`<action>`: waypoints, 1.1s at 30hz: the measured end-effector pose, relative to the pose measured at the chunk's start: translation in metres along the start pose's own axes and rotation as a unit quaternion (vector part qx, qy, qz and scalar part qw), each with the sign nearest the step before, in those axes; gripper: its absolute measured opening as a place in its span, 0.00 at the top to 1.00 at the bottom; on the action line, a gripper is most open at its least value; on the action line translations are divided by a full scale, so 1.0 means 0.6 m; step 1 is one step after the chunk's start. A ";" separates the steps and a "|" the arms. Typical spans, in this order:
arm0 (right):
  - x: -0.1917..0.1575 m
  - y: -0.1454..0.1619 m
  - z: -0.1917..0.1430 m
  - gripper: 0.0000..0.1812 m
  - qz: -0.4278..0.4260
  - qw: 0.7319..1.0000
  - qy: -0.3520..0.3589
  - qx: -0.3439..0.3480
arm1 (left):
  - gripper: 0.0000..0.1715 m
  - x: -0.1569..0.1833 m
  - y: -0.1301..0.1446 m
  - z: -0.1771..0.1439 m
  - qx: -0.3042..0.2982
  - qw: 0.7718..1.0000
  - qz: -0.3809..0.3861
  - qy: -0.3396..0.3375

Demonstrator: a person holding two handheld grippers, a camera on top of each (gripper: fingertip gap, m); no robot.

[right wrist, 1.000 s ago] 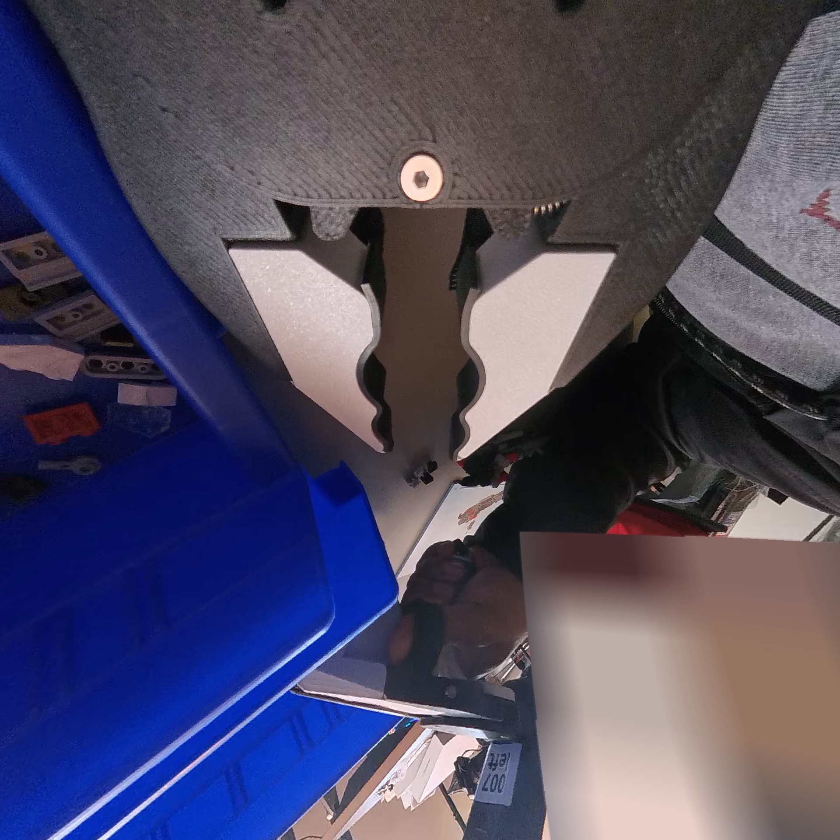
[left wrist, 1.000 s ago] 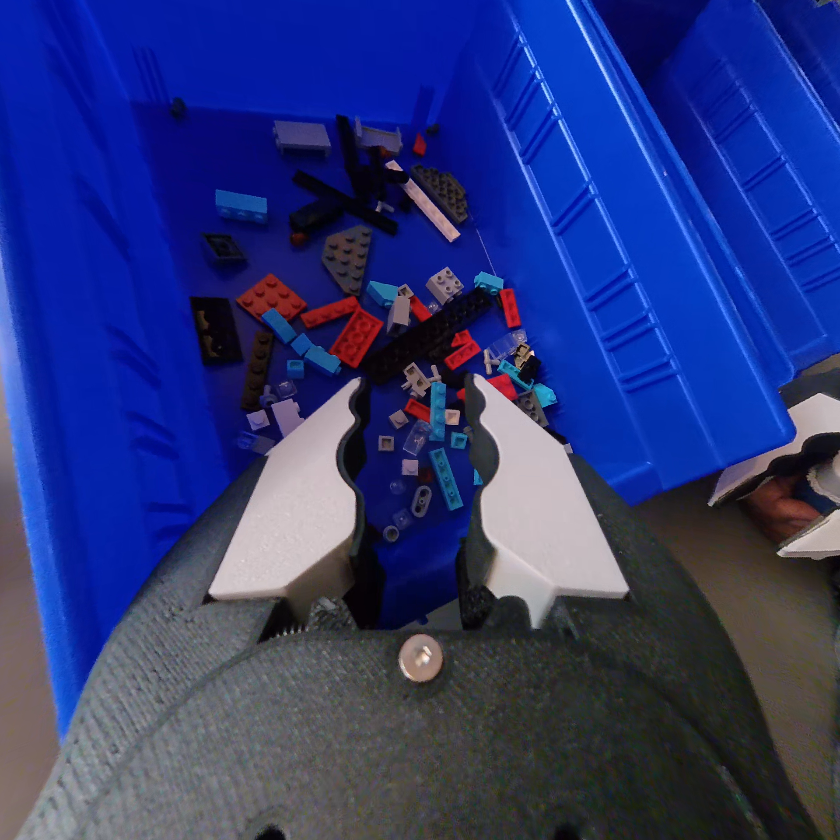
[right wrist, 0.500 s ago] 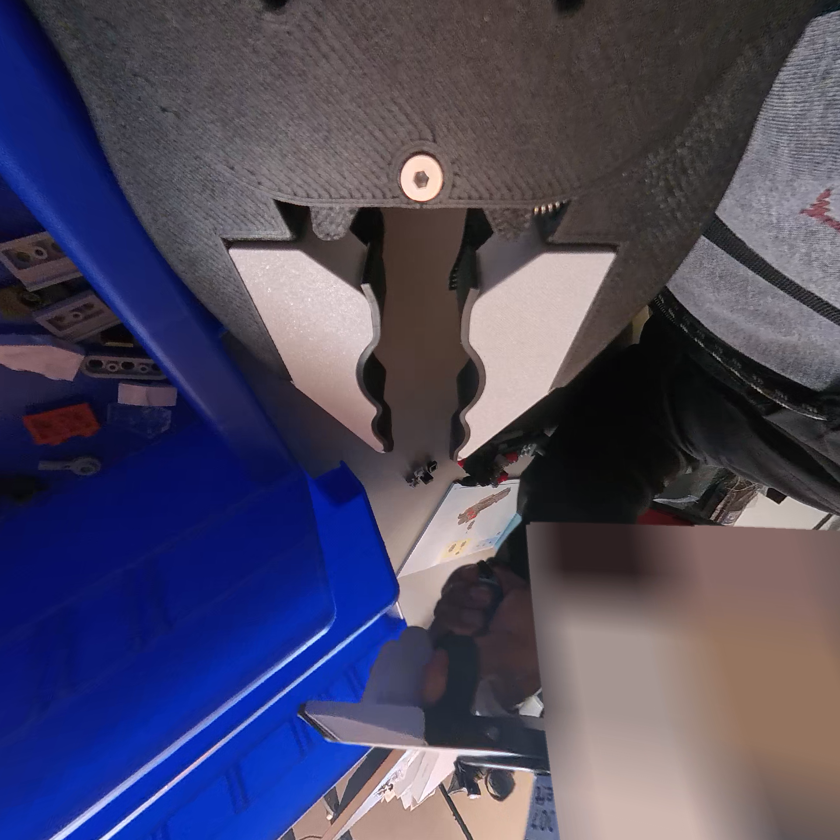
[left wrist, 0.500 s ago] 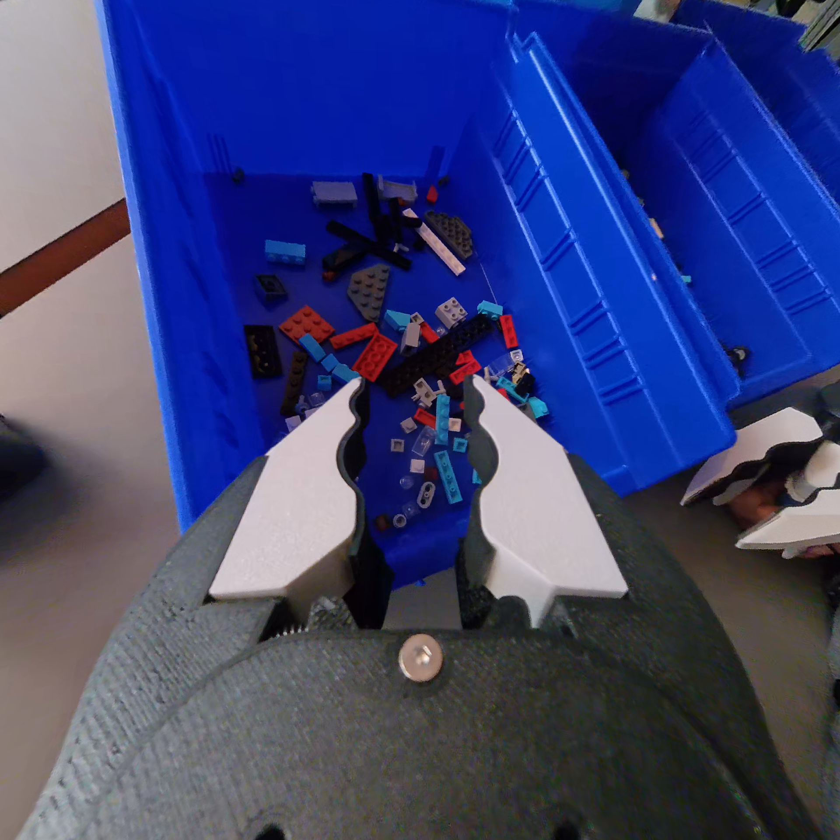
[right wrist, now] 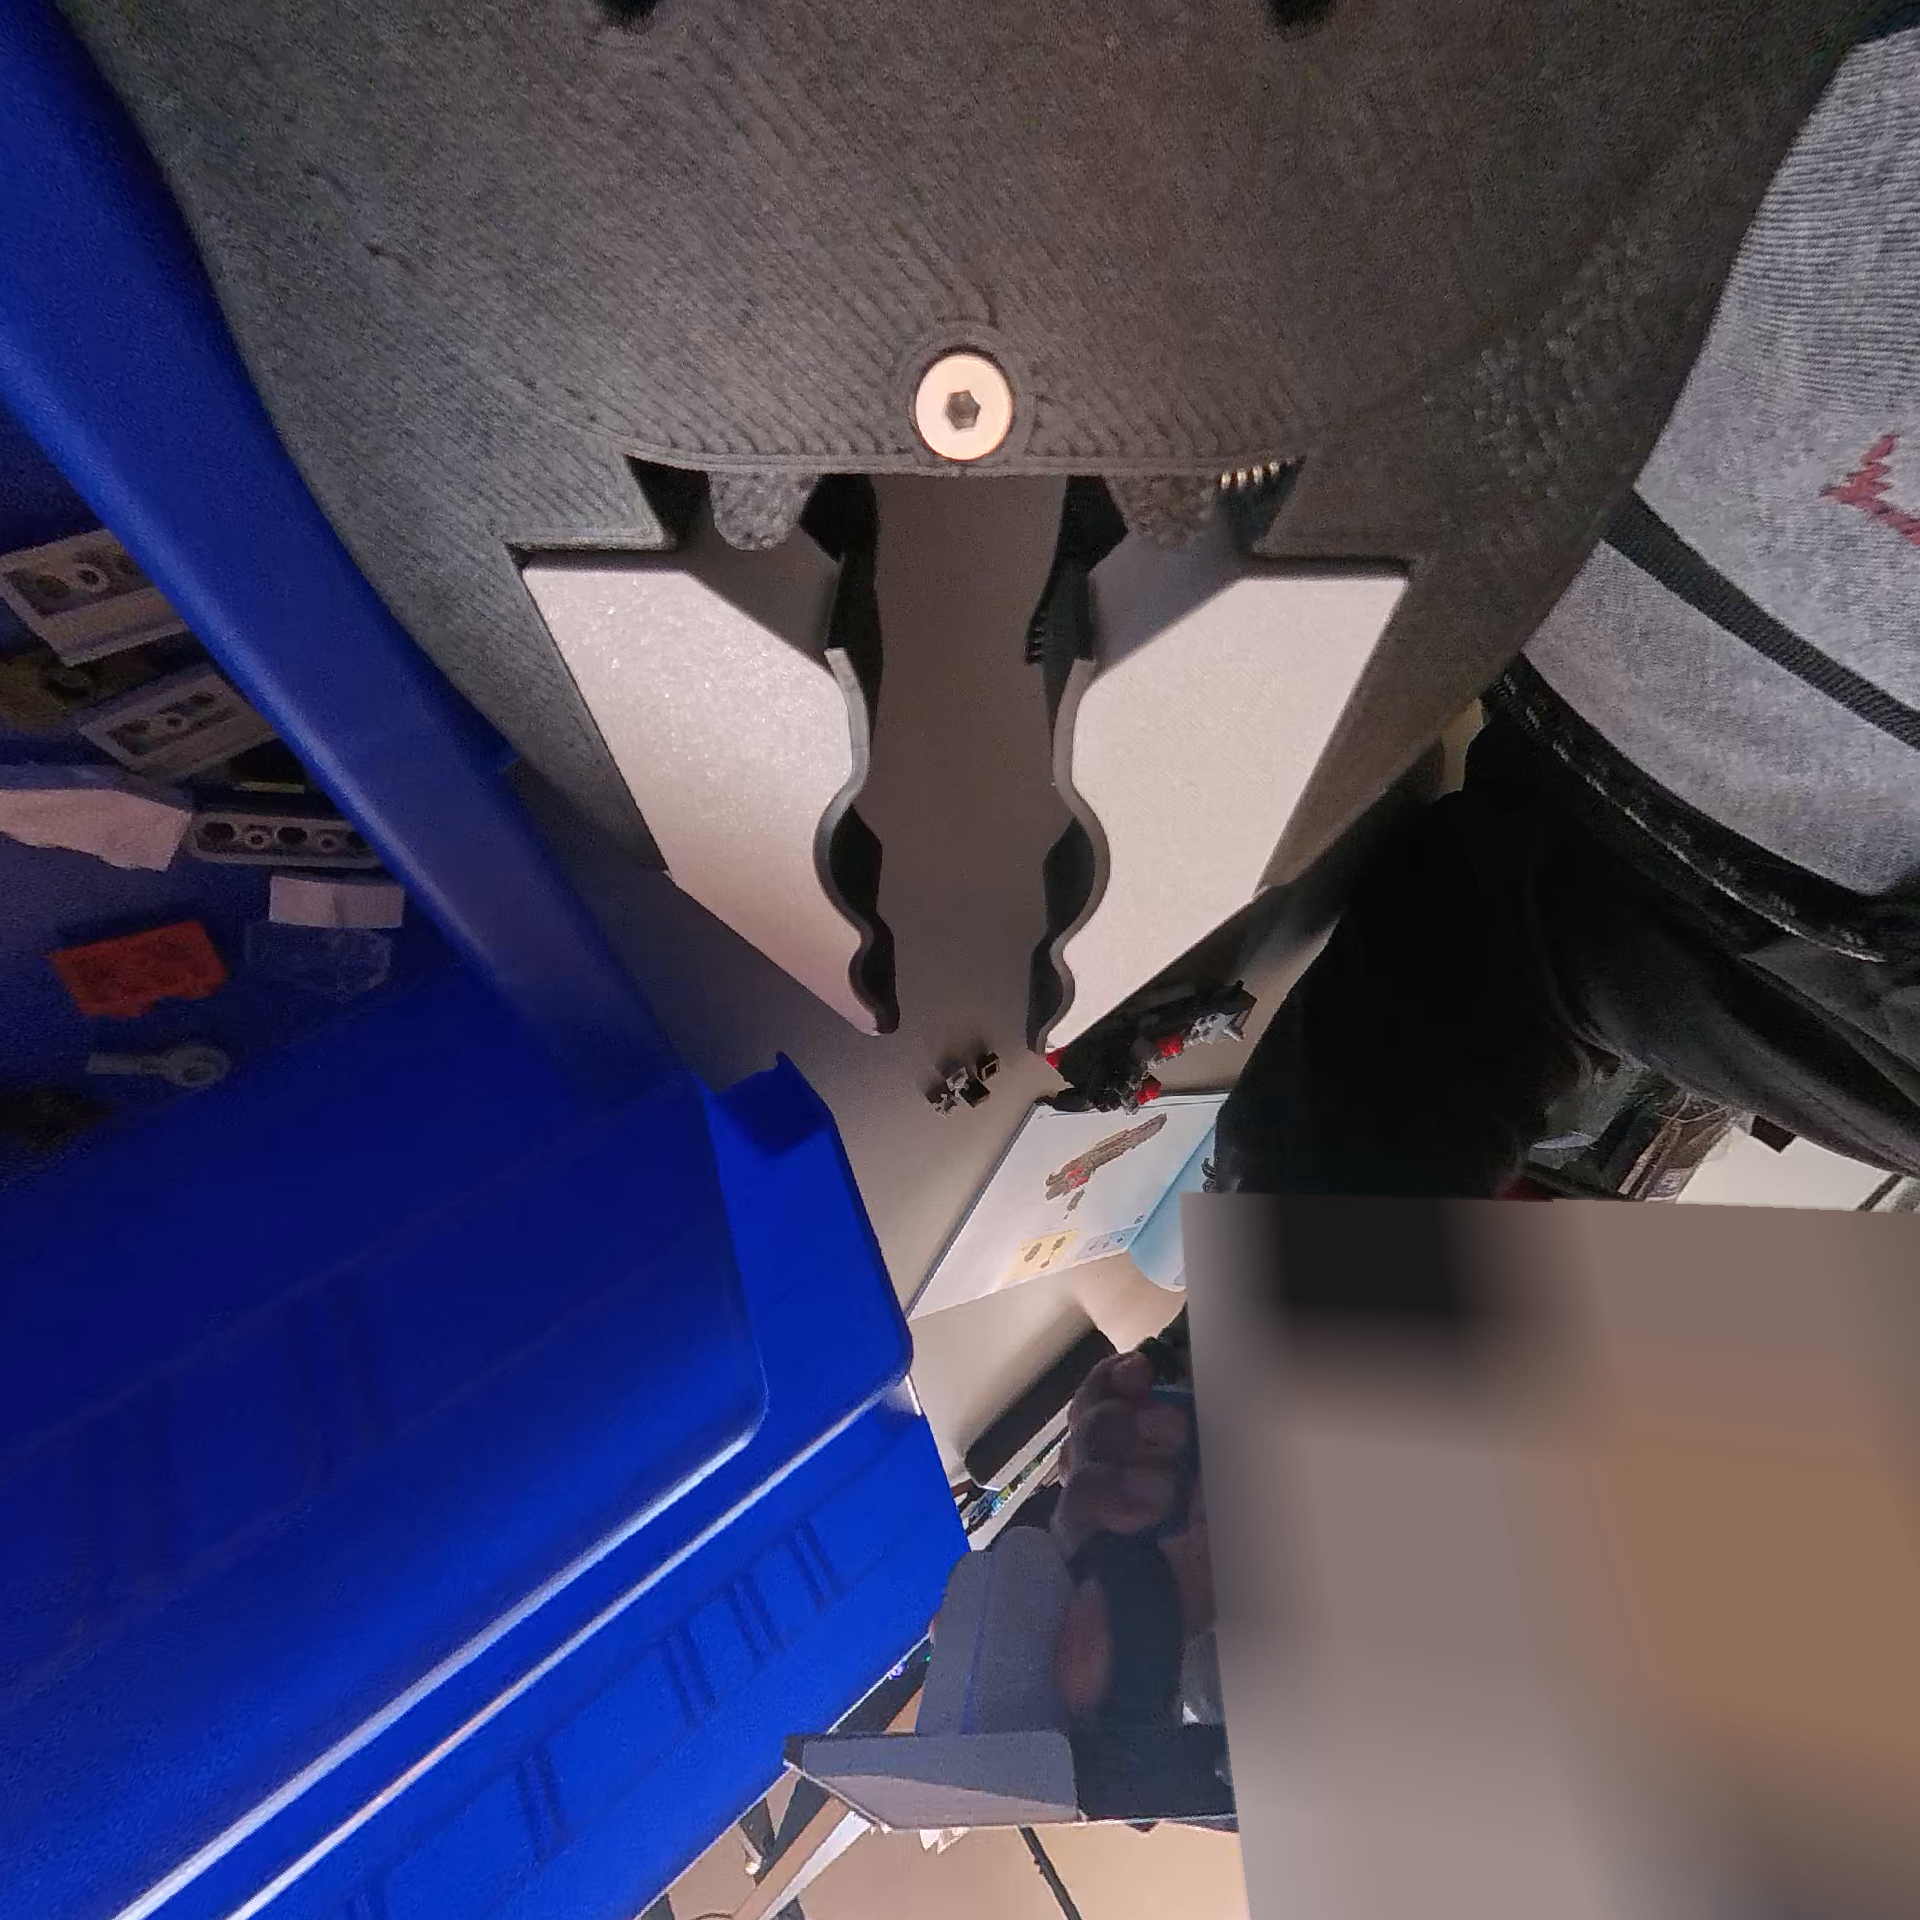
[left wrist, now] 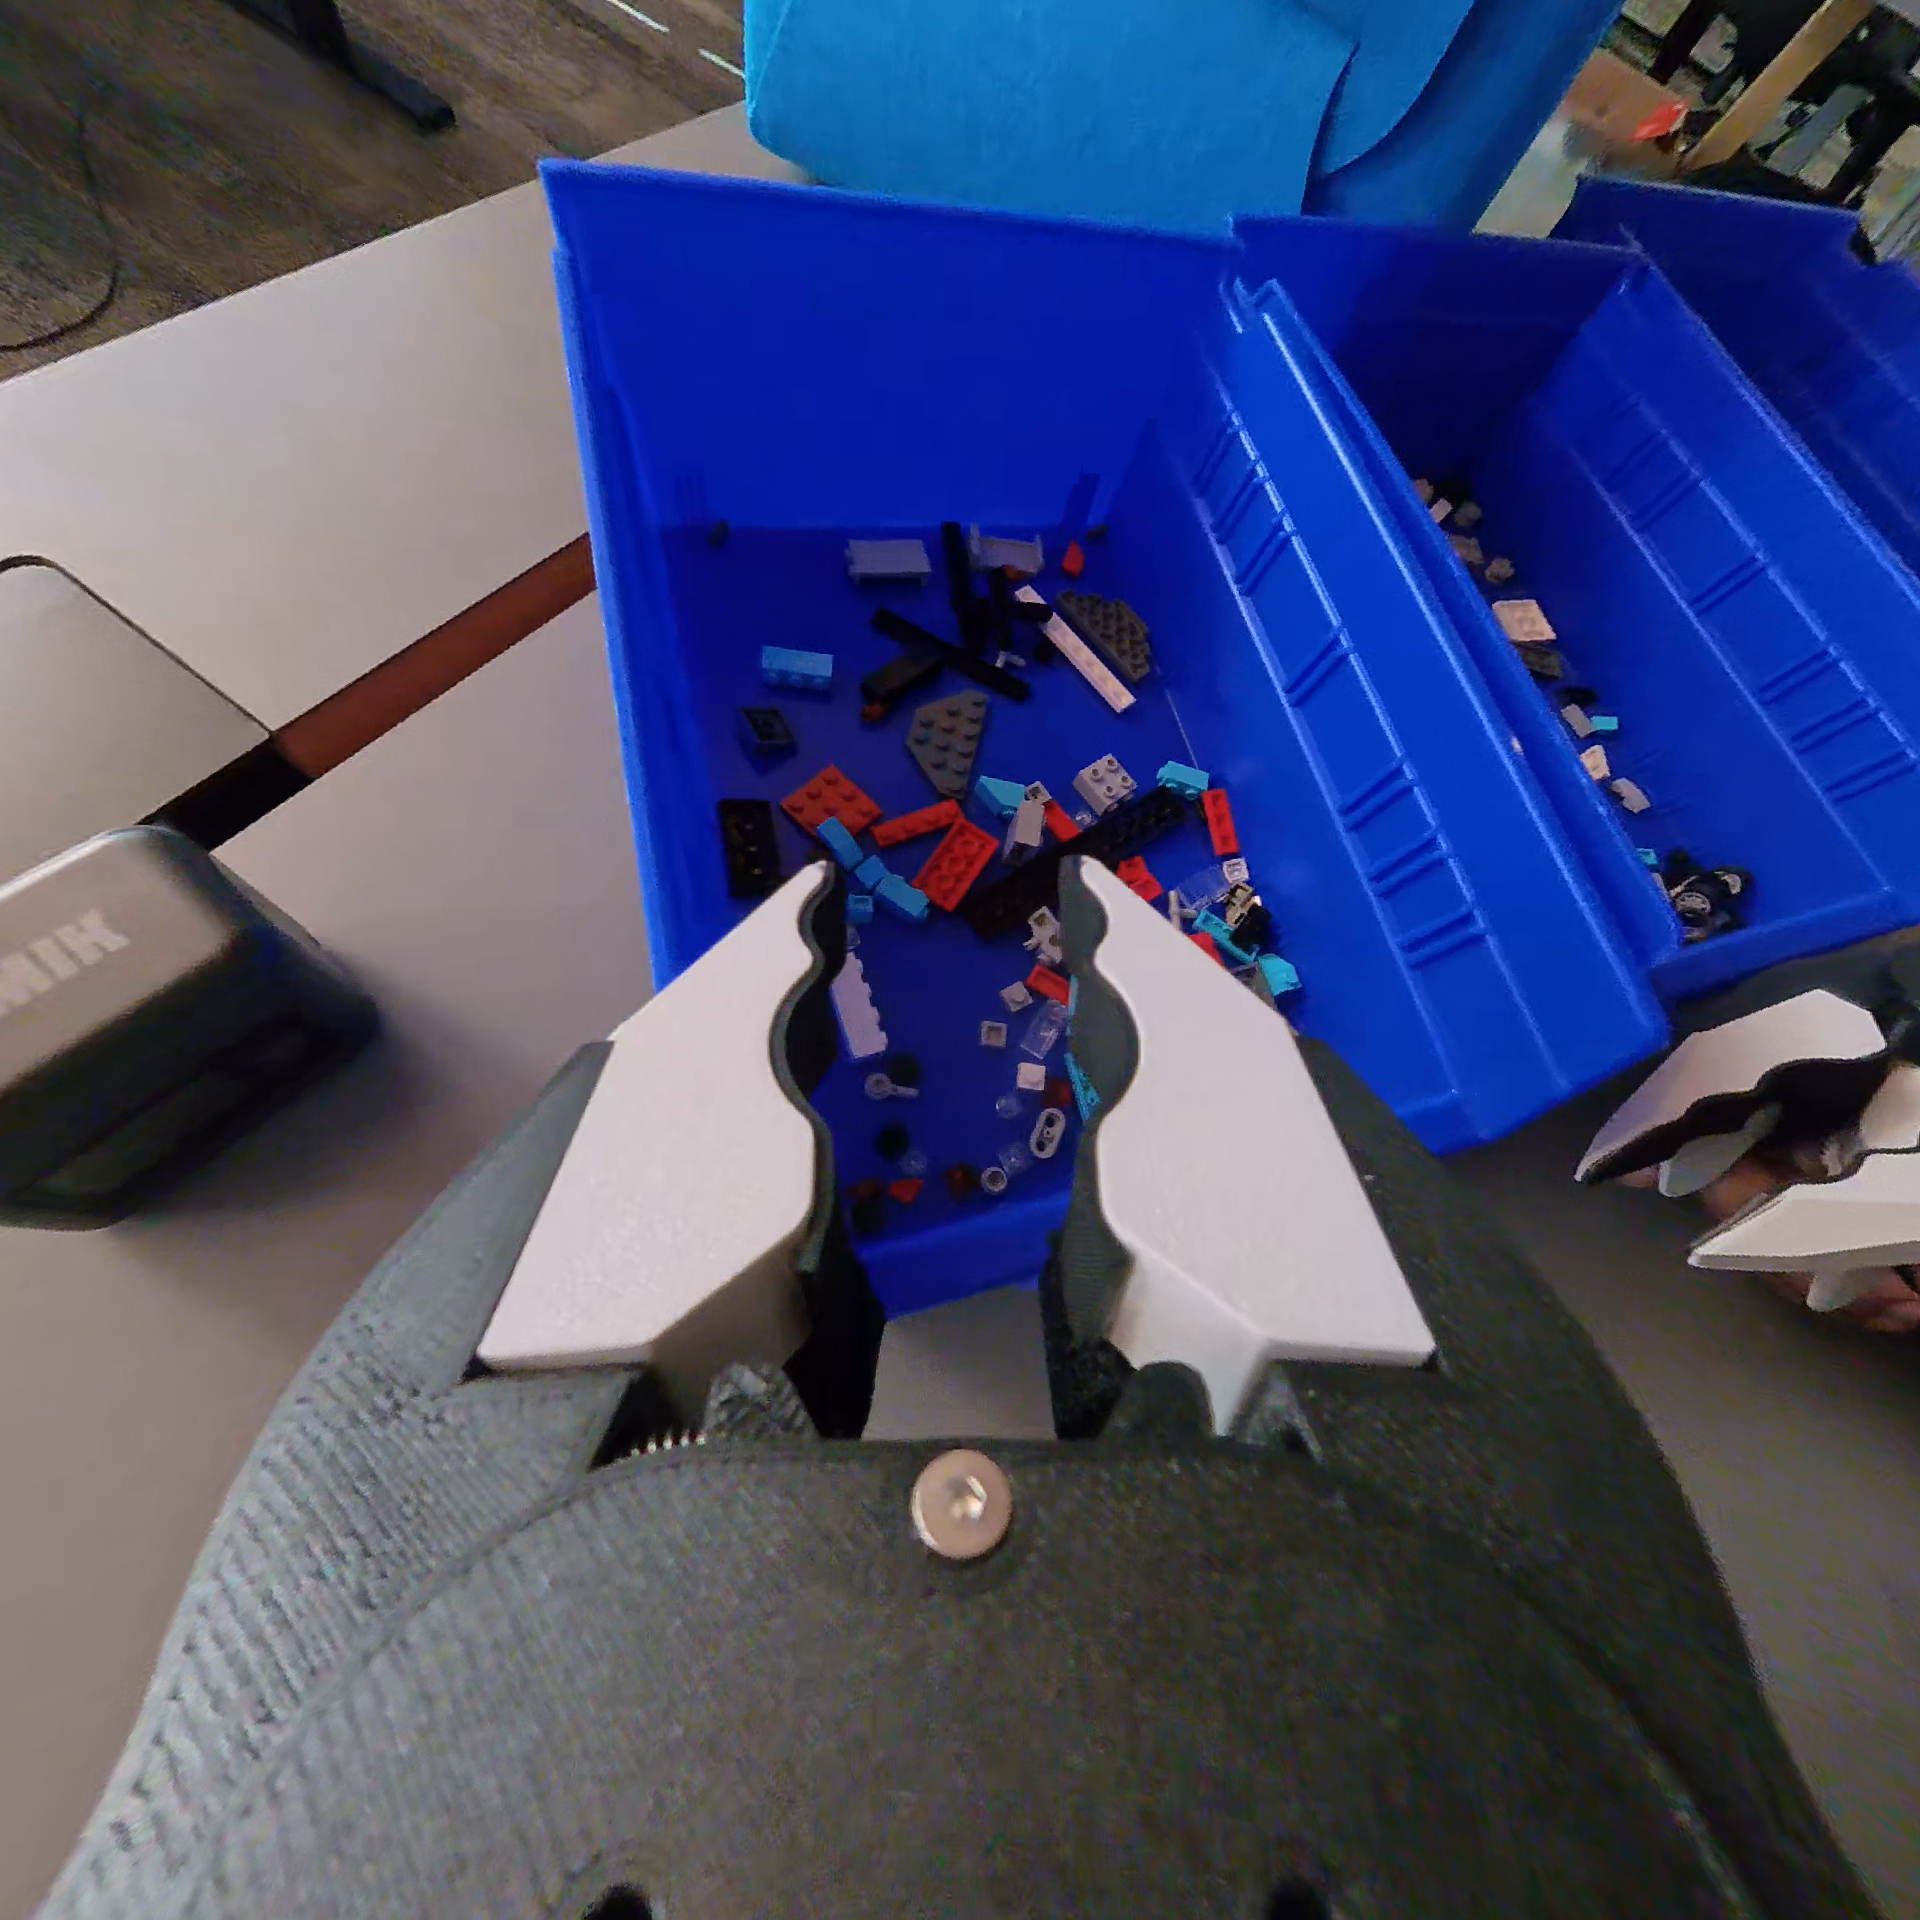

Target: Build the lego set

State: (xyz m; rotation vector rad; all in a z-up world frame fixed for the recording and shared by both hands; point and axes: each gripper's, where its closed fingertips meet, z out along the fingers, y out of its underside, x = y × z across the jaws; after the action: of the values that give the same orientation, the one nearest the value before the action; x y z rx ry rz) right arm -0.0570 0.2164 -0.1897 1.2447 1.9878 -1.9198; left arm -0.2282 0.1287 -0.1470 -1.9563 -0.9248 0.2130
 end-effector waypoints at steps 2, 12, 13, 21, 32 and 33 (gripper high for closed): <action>0.000 0.000 0.000 0.86 0.000 1.000 0.000 0.000 | 0.75 0.001 0.002 0.003 -0.003 1.000 0.004 -0.002; 0.000 0.000 0.000 0.86 0.001 1.000 0.000 0.000 | 0.75 0.006 0.010 0.012 -0.011 1.000 0.004 0.004; 0.000 0.000 0.000 0.86 0.001 1.000 0.000 0.000 | 0.75 0.007 0.010 0.013 -0.012 1.000 0.004 0.005; 0.007 0.001 0.001 0.87 0.003 1.000 0.014 -0.003 | 0.74 0.023 0.028 0.032 -0.036 0.999 0.010 0.016; 0.015 0.001 0.000 0.98 -0.001 0.999 0.039 -0.002 | 0.73 0.052 0.053 0.058 -0.071 0.996 0.040 0.020; 0.015 0.001 0.000 0.98 -0.001 0.999 0.039 -0.001 | 0.73 0.054 0.057 0.061 -0.076 0.996 0.042 0.022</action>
State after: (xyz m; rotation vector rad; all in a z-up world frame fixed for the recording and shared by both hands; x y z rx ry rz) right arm -0.0628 0.2204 -0.1957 1.3364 2.0276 -1.8970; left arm -0.2055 0.1655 -0.1879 -2.1351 -0.8521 0.1511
